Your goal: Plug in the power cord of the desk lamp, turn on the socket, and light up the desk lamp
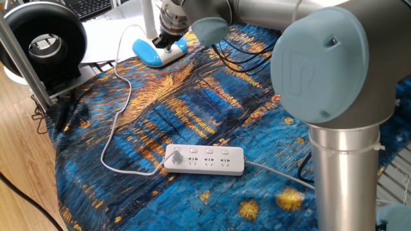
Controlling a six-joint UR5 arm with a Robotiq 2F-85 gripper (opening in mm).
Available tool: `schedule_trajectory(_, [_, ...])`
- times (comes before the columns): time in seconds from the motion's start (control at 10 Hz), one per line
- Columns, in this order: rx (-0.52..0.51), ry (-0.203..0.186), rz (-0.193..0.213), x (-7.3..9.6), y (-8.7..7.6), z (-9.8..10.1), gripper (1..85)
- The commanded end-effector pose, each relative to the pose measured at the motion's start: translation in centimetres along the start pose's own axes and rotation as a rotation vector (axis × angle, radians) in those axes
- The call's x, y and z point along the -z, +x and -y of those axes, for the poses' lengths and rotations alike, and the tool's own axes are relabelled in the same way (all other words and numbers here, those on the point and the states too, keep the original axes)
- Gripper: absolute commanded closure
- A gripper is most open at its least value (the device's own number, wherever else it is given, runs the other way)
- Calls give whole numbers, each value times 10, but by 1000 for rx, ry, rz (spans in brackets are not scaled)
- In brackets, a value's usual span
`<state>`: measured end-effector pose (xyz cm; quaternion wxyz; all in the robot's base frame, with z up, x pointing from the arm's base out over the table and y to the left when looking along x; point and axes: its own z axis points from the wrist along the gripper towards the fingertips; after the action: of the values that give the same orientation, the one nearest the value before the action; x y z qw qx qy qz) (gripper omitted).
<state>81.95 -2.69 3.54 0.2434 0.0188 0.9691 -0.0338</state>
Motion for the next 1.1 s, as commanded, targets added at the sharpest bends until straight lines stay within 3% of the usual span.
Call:
schedule_trajectory(0.0, [-16,-9,5,-2,-1,2,843])
schedule_trajectory(0.5, [-28,-23,9,-5,10,0,843])
schedule_trajectory(0.7, [-23,-23,9,5,15,3,843])
schedule_trajectory(0.9, [-21,-37,-10,18,12,9,843])
schedule_trajectory(1.0, [-19,-25,-20,27,9,6,843])
